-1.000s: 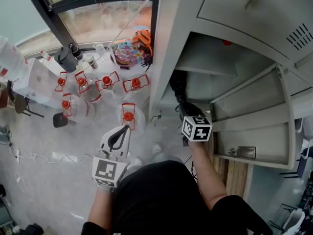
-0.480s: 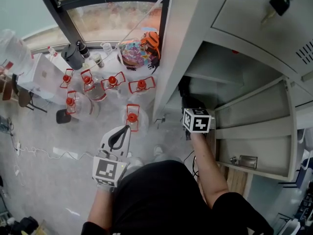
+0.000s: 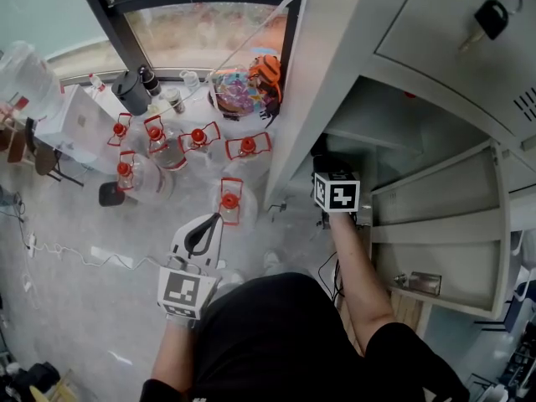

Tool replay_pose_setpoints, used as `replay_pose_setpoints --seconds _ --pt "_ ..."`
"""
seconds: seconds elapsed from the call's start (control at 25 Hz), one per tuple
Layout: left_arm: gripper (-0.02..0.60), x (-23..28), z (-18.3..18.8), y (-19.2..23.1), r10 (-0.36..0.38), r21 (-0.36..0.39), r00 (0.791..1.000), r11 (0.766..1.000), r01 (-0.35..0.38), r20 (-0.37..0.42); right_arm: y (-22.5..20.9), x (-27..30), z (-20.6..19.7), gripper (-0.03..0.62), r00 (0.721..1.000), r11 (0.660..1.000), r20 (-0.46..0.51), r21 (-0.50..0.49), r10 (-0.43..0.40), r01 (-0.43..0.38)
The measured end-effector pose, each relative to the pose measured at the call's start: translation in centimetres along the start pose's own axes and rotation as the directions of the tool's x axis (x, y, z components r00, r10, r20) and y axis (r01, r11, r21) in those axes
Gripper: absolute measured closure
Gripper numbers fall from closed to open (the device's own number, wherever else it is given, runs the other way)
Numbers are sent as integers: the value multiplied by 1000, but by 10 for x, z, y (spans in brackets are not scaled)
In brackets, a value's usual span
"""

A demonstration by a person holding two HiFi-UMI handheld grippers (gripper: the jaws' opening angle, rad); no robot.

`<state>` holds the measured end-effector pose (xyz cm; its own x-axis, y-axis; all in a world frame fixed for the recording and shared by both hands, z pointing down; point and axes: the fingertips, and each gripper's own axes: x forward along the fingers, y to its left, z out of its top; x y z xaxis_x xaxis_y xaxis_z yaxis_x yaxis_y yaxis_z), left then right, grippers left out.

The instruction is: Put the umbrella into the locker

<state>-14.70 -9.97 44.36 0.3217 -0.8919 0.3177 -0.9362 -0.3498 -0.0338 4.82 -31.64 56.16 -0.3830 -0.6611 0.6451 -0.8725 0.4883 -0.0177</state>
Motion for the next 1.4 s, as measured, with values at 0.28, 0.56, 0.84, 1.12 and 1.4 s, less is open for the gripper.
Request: replay_pose_setpoints --seconds 0.28,0.56,0.84,1.12,1.4 --pt "577 -6 -2 -1 14 -4 1000 1000 -14 0 1 7 4 542 1000 999 -27 -35 -5 4" --pt "577 -15 -3 -4 20 -4 1000 1000 -20 -3 2 7 2 542 999 999 -45 -43 0 -2" --pt "577 -24 -7 -3 4 -3 1000 1000 -4 -2 14 -14 -3 542 1000 1000 -17 -14 5 -5" --pt "577 -19 -8 -12 -57 -1 998 998 57 6 44 -52 -6 542 997 998 47 -3 64 -64" --pt "577 -7 -4 -25 -140 7 990 990 140 26 70 -101 -17 542 989 995 113 14 94 -96"
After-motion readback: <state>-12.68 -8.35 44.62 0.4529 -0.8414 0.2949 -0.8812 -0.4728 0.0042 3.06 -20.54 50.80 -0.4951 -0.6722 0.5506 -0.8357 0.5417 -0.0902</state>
